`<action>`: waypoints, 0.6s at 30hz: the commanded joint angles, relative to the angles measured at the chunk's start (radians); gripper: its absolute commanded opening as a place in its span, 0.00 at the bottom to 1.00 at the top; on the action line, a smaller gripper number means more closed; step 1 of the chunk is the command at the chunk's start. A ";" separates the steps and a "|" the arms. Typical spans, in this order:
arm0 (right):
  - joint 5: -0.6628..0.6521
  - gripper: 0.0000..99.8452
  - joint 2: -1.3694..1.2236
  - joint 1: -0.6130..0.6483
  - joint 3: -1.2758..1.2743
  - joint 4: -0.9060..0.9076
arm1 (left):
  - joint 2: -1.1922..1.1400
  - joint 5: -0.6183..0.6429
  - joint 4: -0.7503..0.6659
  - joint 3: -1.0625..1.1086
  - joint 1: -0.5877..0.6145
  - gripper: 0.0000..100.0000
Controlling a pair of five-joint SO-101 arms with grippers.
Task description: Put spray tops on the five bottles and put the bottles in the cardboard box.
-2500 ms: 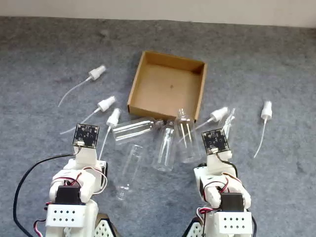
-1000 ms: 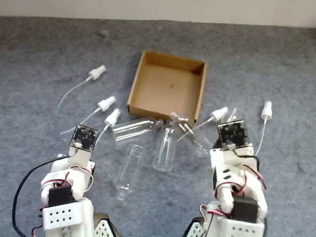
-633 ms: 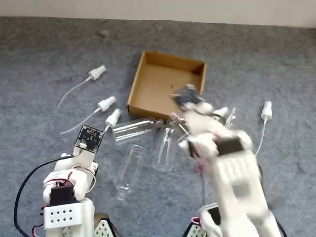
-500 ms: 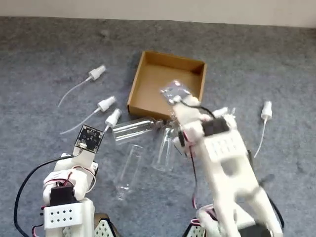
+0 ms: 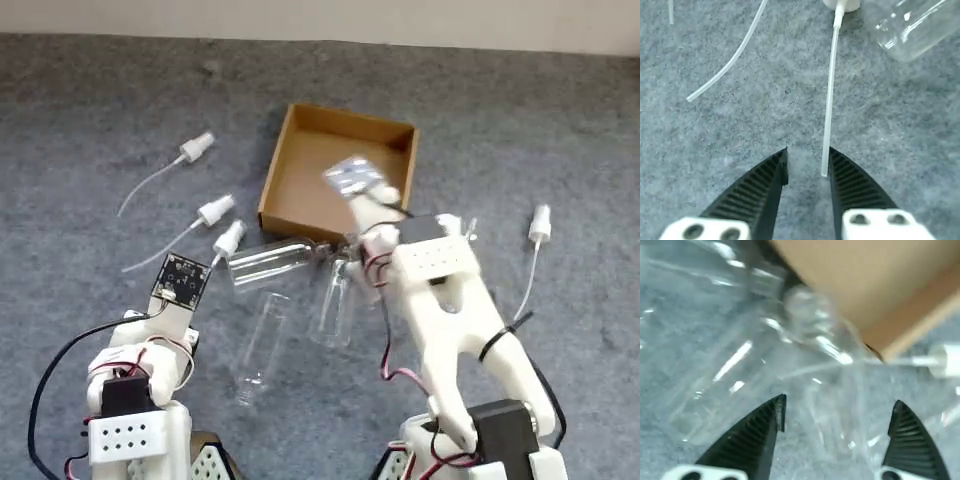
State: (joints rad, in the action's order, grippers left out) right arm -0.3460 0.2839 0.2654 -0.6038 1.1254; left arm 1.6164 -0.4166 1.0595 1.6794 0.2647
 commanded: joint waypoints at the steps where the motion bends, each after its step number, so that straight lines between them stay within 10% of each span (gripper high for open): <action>1: 0.058 0.29 0.070 -0.140 0.033 0.051 | 0.004 -0.009 0.003 0.024 -0.018 0.09; 18: 0.167 0.29 -0.228 -0.449 0.410 0.153 | 0.004 -0.009 0.003 0.024 -0.019 0.09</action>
State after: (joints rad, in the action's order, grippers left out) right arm -0.1987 0.1442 -0.1657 -0.3337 1.2635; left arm 1.6164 -0.4166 1.0595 1.6794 0.2647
